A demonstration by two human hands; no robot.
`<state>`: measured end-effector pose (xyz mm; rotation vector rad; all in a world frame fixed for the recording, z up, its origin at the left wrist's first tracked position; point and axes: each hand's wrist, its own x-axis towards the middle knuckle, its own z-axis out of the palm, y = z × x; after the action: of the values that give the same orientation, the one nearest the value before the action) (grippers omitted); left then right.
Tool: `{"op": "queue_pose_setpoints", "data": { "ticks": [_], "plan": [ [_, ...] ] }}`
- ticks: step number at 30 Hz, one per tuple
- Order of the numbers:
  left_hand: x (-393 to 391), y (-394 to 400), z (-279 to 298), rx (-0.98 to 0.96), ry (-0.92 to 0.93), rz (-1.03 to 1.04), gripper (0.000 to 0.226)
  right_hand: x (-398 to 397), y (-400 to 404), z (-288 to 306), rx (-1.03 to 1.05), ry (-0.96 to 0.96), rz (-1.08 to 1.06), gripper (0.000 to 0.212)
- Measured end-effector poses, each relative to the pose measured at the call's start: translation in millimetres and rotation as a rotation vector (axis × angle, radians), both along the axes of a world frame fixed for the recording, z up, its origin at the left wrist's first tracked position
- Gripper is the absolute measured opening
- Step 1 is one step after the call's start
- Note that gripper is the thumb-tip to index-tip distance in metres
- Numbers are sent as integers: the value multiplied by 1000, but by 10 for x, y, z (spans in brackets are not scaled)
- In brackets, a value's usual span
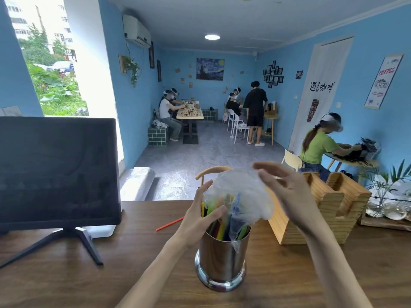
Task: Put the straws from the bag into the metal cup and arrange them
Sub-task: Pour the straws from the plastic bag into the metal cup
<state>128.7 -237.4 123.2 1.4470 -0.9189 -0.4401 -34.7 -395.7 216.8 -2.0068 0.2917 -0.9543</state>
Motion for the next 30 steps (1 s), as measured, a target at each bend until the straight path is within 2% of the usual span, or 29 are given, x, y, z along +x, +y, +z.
{"op": "queue_pose_setpoints", "data": {
  "ticks": [2,3,5,6,8,10,13,16,21,25,30],
  "plan": [
    [14,13,16,18,3,-2,85,-20,-132,-135,131,-107,-209,30],
    [17,20,17,19,7,-9,86,13,-164,-229,233,-48,-227,46],
    [26,16,-7,18,22,-45,89,156,-190,-515,503,124,-95,88],
    [28,8,-29,26,21,-63,91,240,-191,-676,632,185,-29,93],
    [-1,-15,-77,59,-18,-63,93,346,-123,-862,755,204,61,71],
    [-59,-28,-126,110,-89,-10,99,435,-63,-917,785,138,74,59],
    [-125,-10,-141,156,-168,63,128,529,5,-730,684,36,-69,30],
    [-133,25,-137,186,-195,67,147,543,39,-488,522,23,-10,42],
    [-138,104,-156,235,-194,100,149,497,117,-91,346,51,171,30],
    [-130,216,-168,224,-228,114,152,534,217,247,444,-29,235,25],
    [-74,256,-222,200,-168,78,135,537,388,700,559,-131,273,28]
  ]
}}
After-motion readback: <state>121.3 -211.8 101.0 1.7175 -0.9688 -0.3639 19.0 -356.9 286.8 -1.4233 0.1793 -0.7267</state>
